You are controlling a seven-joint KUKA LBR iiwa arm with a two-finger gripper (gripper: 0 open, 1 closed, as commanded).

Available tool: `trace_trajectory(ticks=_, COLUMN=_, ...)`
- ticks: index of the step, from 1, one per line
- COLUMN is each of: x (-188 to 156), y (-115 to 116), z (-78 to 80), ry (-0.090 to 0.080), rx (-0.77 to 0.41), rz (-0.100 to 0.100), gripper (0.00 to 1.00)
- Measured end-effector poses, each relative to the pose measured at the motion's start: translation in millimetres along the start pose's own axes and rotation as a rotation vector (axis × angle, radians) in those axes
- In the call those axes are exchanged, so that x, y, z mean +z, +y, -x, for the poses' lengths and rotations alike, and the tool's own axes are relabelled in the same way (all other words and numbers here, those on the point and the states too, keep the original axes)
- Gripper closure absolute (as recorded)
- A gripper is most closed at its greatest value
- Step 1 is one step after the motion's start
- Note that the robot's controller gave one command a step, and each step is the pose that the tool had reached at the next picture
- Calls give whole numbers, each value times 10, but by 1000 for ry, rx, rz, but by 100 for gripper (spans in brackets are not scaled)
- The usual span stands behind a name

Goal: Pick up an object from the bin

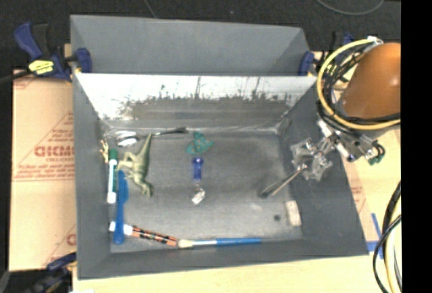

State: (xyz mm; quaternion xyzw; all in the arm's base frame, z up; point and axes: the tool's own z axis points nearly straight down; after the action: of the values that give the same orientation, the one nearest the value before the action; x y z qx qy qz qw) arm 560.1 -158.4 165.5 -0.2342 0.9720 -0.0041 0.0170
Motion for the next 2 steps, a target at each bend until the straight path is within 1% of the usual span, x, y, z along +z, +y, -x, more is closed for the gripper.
trace_trajectory(ticks=1, x=-156, y=80, z=319, ry=-4, rx=-5, rz=0, gripper=100)
trace_trajectory(ticks=2, x=-943, y=34, z=144, ry=-12, rx=4, rz=-13, gripper=100)
